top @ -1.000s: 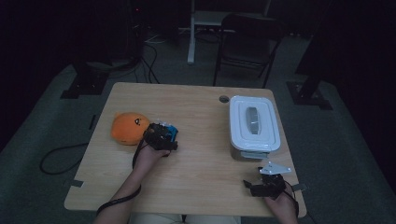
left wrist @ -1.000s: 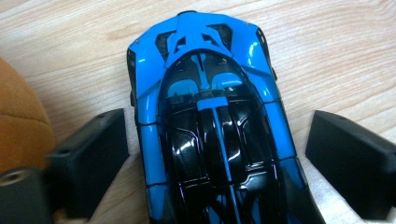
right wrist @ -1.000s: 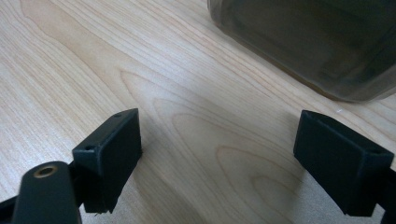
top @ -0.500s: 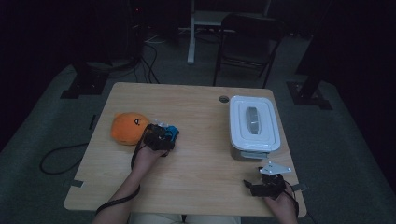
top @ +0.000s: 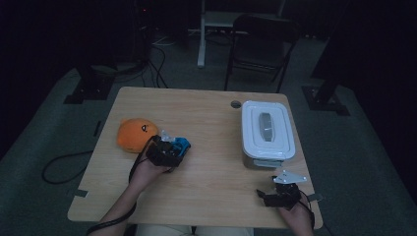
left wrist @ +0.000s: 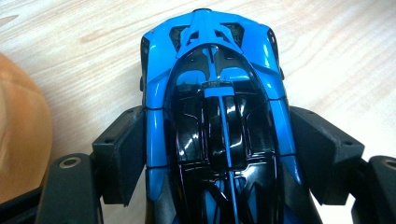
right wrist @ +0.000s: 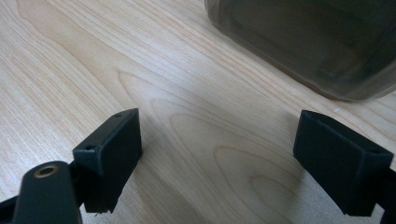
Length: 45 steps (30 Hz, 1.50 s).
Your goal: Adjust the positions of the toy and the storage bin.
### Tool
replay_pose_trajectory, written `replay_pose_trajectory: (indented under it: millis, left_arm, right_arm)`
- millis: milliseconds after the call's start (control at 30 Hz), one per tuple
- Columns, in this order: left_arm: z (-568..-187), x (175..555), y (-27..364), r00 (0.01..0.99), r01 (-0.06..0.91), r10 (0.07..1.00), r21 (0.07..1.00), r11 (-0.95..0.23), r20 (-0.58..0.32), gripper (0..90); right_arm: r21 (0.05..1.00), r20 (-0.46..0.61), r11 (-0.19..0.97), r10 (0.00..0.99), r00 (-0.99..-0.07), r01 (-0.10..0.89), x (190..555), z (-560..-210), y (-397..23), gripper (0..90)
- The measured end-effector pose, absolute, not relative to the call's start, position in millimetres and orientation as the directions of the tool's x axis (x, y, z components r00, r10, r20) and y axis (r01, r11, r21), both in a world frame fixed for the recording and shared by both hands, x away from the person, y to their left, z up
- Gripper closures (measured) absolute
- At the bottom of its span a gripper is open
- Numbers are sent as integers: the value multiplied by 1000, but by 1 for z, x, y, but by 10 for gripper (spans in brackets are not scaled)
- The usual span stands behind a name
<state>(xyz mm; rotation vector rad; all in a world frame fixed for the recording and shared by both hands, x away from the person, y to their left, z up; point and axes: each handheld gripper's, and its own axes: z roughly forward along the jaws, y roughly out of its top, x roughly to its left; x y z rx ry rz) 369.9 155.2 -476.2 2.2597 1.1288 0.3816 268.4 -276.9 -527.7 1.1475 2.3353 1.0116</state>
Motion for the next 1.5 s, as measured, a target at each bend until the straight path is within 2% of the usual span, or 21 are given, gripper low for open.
replay_pose_trajectory:
  millis: [900,1133,1367,1500]
  left_arm:
    - [-483,314,200,757,494,653,627,-603,32,258]
    - [-486,295,212,820,429,570,608,-668,48,258]
    - [-489,281,231,851,415,525,611,-674,2,258]
    - [-493,275,243,849,419,529,619,-664,-6,258]
  right_arm:
    - [729,2,417,791,-611,543,268,-528,-277,150]
    - [729,2,417,791,-611,543,268,-528,-277,149]
    - [729,2,416,793,-609,544,268,-528,-277,150]
    - [729,2,416,793,-609,544,268,-528,-277,149]
